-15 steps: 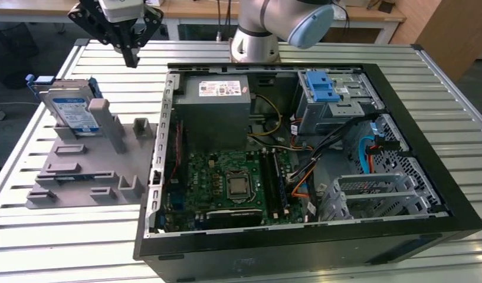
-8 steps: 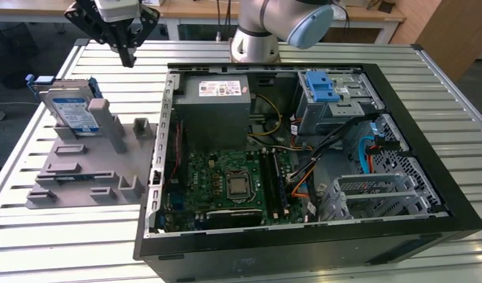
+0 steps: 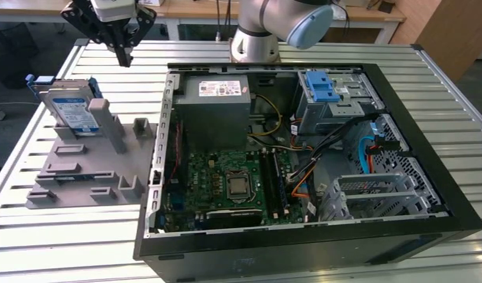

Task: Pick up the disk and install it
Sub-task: 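Reach for the disk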

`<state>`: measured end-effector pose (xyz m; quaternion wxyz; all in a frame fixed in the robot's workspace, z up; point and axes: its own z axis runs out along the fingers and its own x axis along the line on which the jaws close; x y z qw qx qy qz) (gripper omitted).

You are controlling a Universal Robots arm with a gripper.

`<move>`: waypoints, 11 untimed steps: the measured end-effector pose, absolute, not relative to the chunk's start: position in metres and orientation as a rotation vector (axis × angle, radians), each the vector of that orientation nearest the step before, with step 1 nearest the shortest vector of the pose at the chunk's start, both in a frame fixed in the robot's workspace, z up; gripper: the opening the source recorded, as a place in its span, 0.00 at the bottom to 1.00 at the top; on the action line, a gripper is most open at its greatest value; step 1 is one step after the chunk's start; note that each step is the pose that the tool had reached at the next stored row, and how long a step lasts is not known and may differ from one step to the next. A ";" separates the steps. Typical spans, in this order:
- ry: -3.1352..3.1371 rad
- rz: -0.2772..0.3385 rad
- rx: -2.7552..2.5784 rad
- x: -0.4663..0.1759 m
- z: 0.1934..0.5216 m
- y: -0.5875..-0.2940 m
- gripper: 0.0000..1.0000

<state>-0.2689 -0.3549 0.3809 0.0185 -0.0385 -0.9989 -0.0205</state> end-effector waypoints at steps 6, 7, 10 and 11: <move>-3.096 -0.063 -0.120 -0.273 0.380 -0.353 0.11; -3.094 -0.063 -0.120 -0.273 0.380 -0.353 0.11; -3.091 -0.063 -0.119 -0.275 0.380 -0.352 0.11; -3.091 -0.063 -0.120 -0.276 0.380 -0.351 0.11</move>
